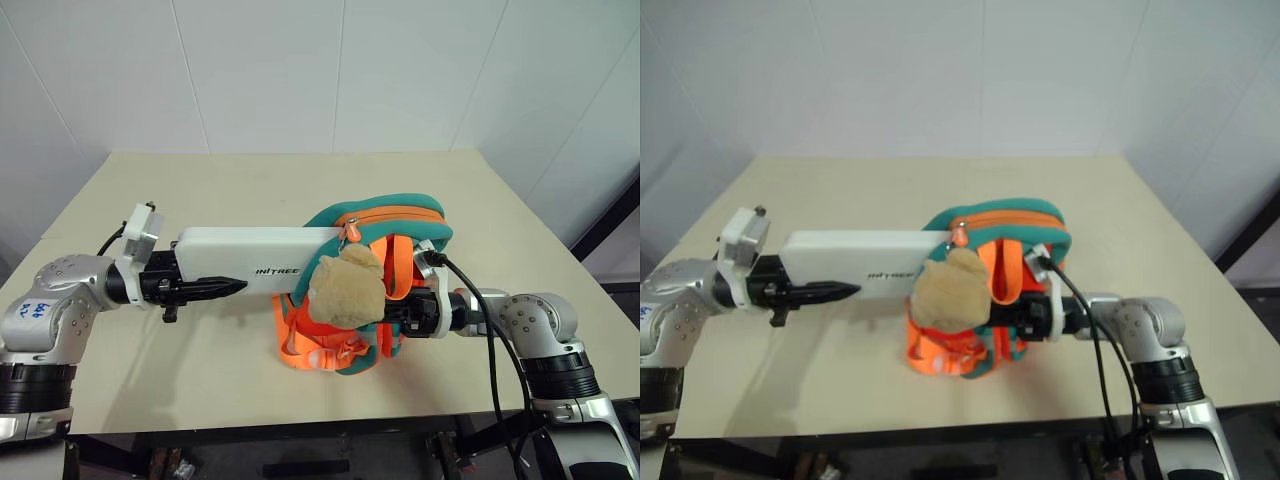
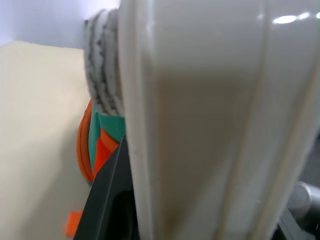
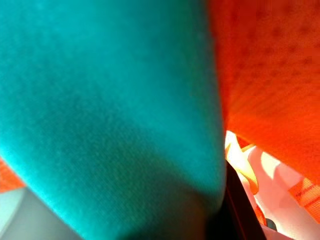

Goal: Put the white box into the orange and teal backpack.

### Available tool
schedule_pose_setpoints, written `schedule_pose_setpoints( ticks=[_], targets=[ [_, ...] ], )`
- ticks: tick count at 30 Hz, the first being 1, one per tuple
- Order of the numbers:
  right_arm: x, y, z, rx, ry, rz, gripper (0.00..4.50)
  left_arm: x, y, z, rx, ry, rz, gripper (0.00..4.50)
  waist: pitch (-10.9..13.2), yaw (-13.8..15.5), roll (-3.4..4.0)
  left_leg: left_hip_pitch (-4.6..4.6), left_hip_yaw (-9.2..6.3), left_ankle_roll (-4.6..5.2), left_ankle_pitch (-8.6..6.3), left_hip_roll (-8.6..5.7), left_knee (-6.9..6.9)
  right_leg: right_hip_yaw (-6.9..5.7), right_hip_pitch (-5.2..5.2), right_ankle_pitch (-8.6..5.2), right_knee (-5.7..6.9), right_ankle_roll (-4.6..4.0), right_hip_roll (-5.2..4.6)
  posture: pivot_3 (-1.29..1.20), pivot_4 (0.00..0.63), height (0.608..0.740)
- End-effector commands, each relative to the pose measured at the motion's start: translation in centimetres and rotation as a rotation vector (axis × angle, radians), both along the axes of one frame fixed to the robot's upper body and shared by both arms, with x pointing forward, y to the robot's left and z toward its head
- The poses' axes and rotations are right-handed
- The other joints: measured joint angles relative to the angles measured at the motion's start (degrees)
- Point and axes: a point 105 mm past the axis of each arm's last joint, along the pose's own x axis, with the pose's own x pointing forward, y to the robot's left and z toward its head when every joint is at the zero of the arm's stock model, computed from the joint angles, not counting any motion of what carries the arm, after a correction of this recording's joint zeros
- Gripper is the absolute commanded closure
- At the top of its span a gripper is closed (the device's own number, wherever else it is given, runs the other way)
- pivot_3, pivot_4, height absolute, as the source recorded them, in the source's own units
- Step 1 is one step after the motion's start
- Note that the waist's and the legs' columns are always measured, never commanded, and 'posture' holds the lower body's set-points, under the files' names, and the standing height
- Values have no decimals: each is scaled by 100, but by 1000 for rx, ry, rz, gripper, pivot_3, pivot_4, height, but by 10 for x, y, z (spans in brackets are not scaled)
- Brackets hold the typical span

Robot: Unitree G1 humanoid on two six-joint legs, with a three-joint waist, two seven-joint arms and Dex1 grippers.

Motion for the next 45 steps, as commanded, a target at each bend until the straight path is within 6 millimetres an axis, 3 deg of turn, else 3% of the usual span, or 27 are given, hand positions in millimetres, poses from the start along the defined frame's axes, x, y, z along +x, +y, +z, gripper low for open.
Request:
schedule_pose_setpoints(
  ticks=[1, 4, 12, 17, 26, 29, 33, 36, 45],
  targets=[
    [-4, 4, 5, 22, -31, 13, 4467, 7, -17, -3, 75, -53, -56, 3058, 0, -7, 0, 0, 0, 0, 0, 0, 0, 0, 0, 0, -1, 0, 1, 0, 150, 740],
    [-4, 6, 5, 26, -31, 14, 4467, 22, -35, -7, 116, -83, -41, 3058, 0, 3, 0, -1, 0, 0, 0, 0, 0, 2, 0, 0, 0, 0, 4, 0, 150, 740],
    [-3, 10, 4, 42, -36, -7, 4467, 41, -83, -22, 230, -104, 33, 3058, 0, 8, 0, -1, -1, -1, 1, 0, 1, 17, 0, -1, 6, 9, 13, 0, 150, 740],
    [-1, 14, 3, 54, -38, -23, 4467, 34, -107, -14, 160, -109, -42, 3058, 0, 8, 0, 1, 0, -1, 2, 0, 7, 22, 2, 2, 8, 15, 14, 0, 150, 740],
    [-1, 19, 3, 69, -33, -27, 4467, 39, -119, -19, 172, -95, -26, 3058, 0, 8, 0, -1, -1, -1, 2, 0, 7, 23, 2, 3, 6, 16, 14, 0, 150, 740],
    [-1, 20, 3, 72, -32, -26, 4469, 40, -119, -20, 163, -88, -21, 2158, 0, 8, 0, 0, -1, -1, 2, 0, 8, 23, 2, 3, 8, 17, 14, 0, 150, 740],
    [0, 21, 3, 74, -32, -28, 4469, 32, -111, -5, 110, -52, -40, 988, 0, -12, 0, 0, 0, -1, 2, 0, 8, 25, 1, 3, 9, 17, 15, 0, 150, 740],
    [0, 21, 3, 75, -32, -28, 4469, 27, -88, 9, 80, -49, -35, 149, 0, -43, 0, 1, 0, -1, 2, 3, 4, 28, -2, 3, 11, 17, 20, 0, 150, 740],
    [1, 23, 3, 76, -32, -28, 4469, 20, -30, 20, 144, -19, 49, 18, 0, -15, 1, 2, 1, -6, 5, 20, 5, 31, -5, 3, 13, 16, 39, 0, 150, 740]
  ],
)
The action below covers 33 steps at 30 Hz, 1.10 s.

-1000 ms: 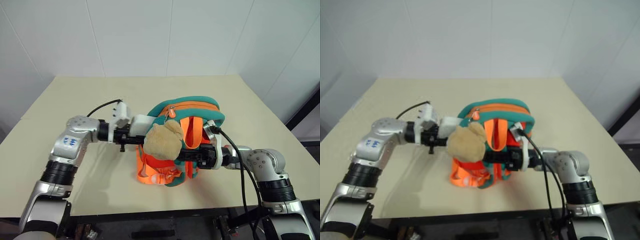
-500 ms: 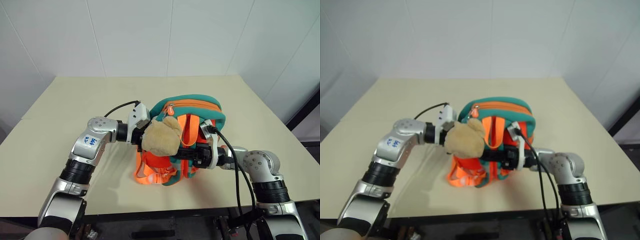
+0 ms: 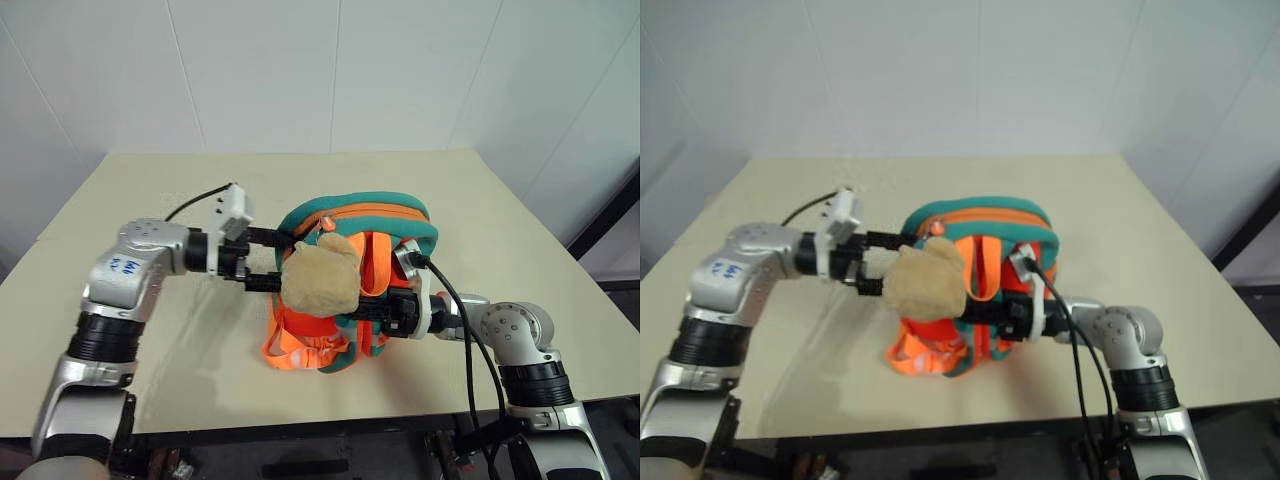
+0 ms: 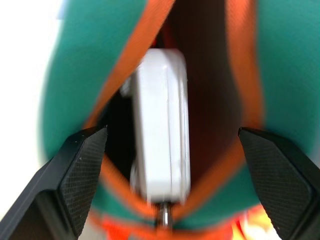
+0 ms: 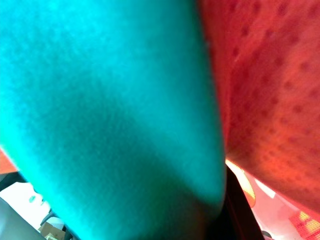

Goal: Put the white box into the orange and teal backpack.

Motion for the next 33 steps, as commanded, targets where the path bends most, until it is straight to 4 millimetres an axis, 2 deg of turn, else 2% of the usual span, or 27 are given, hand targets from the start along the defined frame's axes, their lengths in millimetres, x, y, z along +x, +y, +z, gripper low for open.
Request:
schedule_pose_setpoints(
  ticks=[1, 7, 9, 14, 17, 21, 23, 33],
  targets=[
    [-1, 3, 3, 4, -15, 9, 4469, -11, 17, 15, -10, -23, -4, 18, 0, -5, 0, 0, 1, 0, 0, 0, 0, 1, 0, 0, 0, 0, 0, 0, 150, 740],
    [0, 5, 2, 7, -16, 9, 4469, -13, 35, 26, -62, -27, 47, 18, 0, 6, 0, -1, 1, 0, 0, 1, 0, 1, 0, 0, 0, -1, 1, 0, 150, 740],
    [0, 5, 2, 7, -15, 11, 4469, -16, 33, 29, -93, -20, 38, 18, 0, -3, 0, -1, 1, 0, 0, 2, 0, 1, -1, 0, 1, -1, 1, 0, 150, 740],
    [1, 7, 2, 7, -16, 14, 4469, -20, 27, 22, -95, -12, 16, 18, 0, -3, 0, 2, 2, 0, 0, 7, 0, 2, -1, 0, 3, -1, 6, 0, 150, 740],
    [1, 7, 2, 6, -16, 14, 4469, -22, 22, 27, -133, -20, -3, 18, 0, 5, 0, 1, 2, 0, 0, 8, 1, 2, -1, 0, 4, -2, 7, 0, 150, 740],
    [1, 7, 1, 5, -15, 12, 4469, -43, 13, 48, -251, 35, -116, 18, 0, -8, 0, 1, 3, 0, 0, 10, 1, 5, -1, 0, 5, -2, 9, 0, 150, 740],
    [1, 7, 0, 7, -13, 11, 4469, -55, 12, 52, -262, 87, -164, 18, 0, -13, 0, 2, 3, -2, -1, 18, 1, 6, -1, 0, 4, -2, 17, 0, 150, 740],
    [0, 10, -2, 14, -7, 16, 4469, -83, 0, 48, -217, 194, -248, 18, 0, -12, 0, 8, 5, -12, 0, 36, 2, 8, -1, 3, 6, -12, 36, 0, 150, 740]
  ],
)
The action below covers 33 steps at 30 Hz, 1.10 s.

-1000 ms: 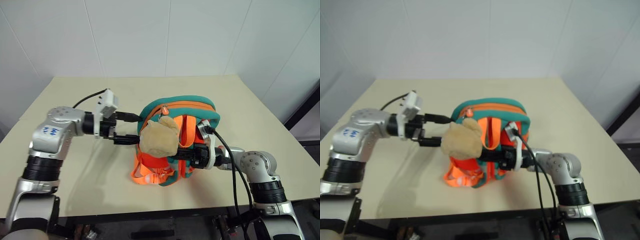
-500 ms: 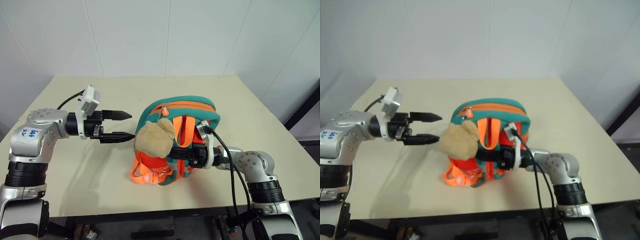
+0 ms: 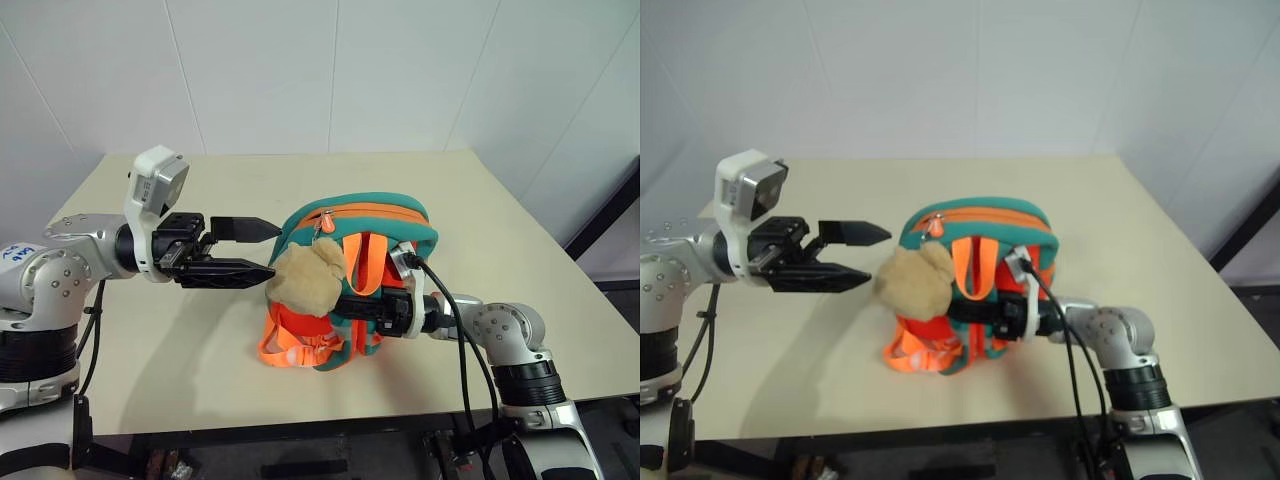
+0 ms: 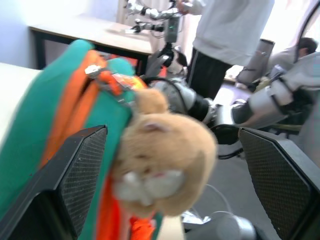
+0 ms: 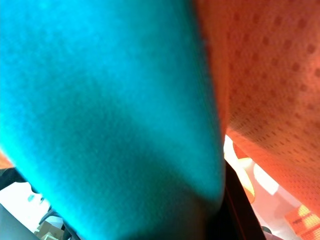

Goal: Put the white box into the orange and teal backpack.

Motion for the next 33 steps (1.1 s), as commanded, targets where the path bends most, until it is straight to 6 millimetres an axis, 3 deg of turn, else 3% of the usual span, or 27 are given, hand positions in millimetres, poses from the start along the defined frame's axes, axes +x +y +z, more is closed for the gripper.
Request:
schedule_pose_setpoints(
  ticks=[1, 11, 17, 23, 26, 33],
  targets=[
    [-3, 3, 1, 8, -9, 16, 4469, -10, -5, 2, 25, -38, -23, 18, 0, -2, 0, 0, 0, 0, 0, 0, 0, 0, 0, 0, 0, 0, 0, 0, 150, 740],
    [-3, 4, 3, 17, -13, 15, 4469, 15, -18, -18, 95, -190, 77, 18, 0, 8, 0, 0, 6, -2, 0, 0, 1, 5, -2, 2, -3, -5, 2, 0, 150, 740],
    [-3, 4, 3, 18, -14, 11, 4469, 5, -39, -25, 94, -171, -29, 18, 0, 18, 0, -1, 8, -2, 0, 0, 2, 8, -1, 3, -5, -4, 1, 0, 150, 740],
    [-2, 4, 3, 19, -15, 4, 4469, 0, -39, -29, 115, -164, -56, 18, 0, 17, 0, 0, 9, -2, 0, 0, 2, 9, -1, 3, -4, -4, 1, 0, 150, 740],
    [-2, 3, 2, 19, -13, 4, 4469, 0, -36, -26, 117, -176, -50, 581, 0, 15, 0, 0, 9, -2, 0, 0, 2, 9, -1, 3, -5, -4, 1, 0, 150, 740],
    [-1, 4, 3, 20, -13, 5, 4469, 5, -22, -22, 146, -200, 8, 2739, 0, 1, 0, 0, 10, -2, 0, 1, 1, 12, -4, 3, -5, -4, 3, 0, 150, 740]
  ],
)
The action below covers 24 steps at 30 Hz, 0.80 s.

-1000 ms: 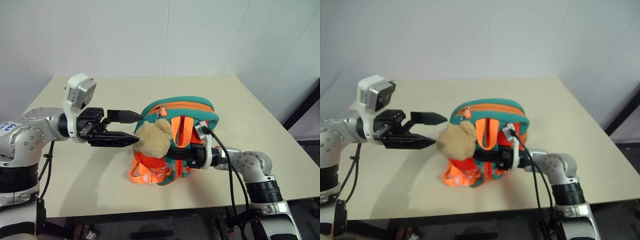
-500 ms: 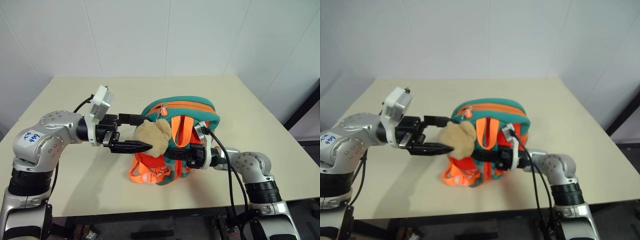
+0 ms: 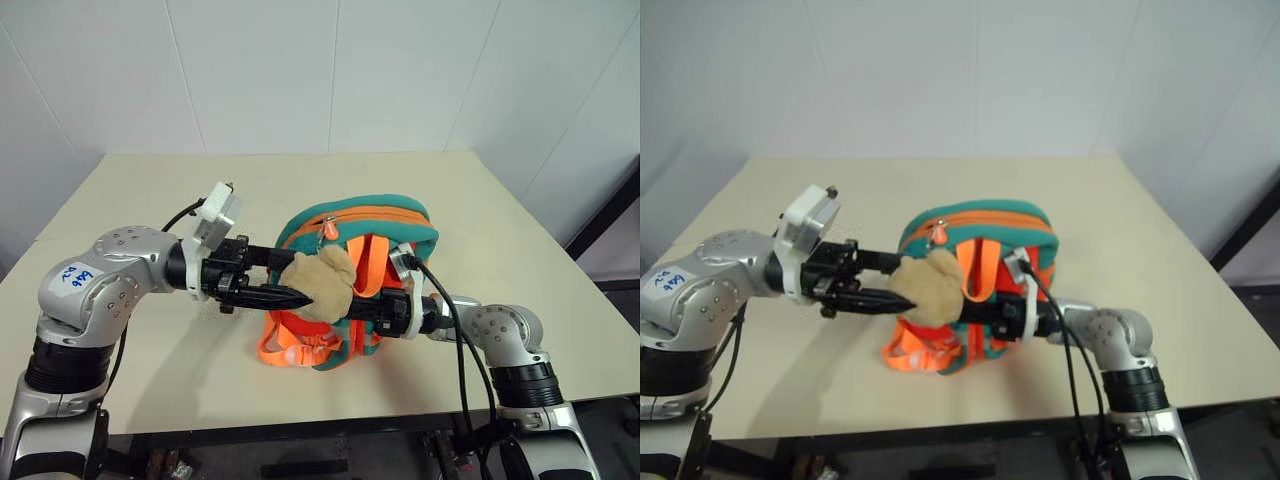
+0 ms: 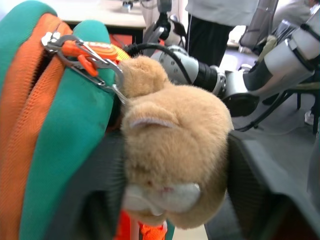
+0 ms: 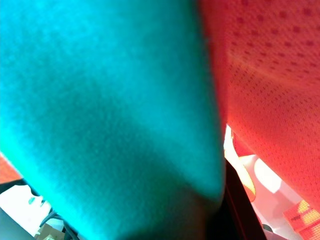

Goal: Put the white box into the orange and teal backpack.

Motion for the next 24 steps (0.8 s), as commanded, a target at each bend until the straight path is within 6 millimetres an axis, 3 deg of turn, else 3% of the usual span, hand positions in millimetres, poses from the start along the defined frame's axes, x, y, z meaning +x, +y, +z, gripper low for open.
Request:
schedule_pose_setpoints(
  ticks=[1, 4, 7, 16, 24],
  targets=[
    [-2, 2, 5, 14, -22, 14, 4469, -3, 7, 8, 19, -59, 13, 3044, 0, 3, 0, 0, 0, 0, 0, 0, 0, 0, 0, 0, 0, 0, 0, 0, 150, 740],
    [-1, 3, 5, 13, -23, 15, 4469, 0, 12, 12, 23, -81, 39, 3762, 0, 4, 0, 0, 2, 0, 0, 0, 0, 1, 0, 0, -1, 0, 0, 0, 150, 740],
    [-1, 3, 5, 12, -23, 16, 4469, 3, 21, 21, 4, -89, 75, 4154, 0, 3, 0, 0, 2, 0, 0, 0, 0, 1, -1, 0, -1, 0, 0, 0, 150, 740],
    [-1, 3, 4, 10, -21, 17, 4469, 21, 80, 30, -9, -37, 295, 4154, 0, -3, 0, -1, 9, -2, -1, 5, -2, 4, -8, -1, 0, -2, 4, 0, 150, 740],
    [-1, 4, 5, 15, -23, 13, 4469, 43, 128, -2, -2, 75, 485, 4154, 0, -4, 0, -2, 17, -1, -3, 9, -3, 7, -15, 0, 3, -7, 5, 0, 150, 740]
  ],
)
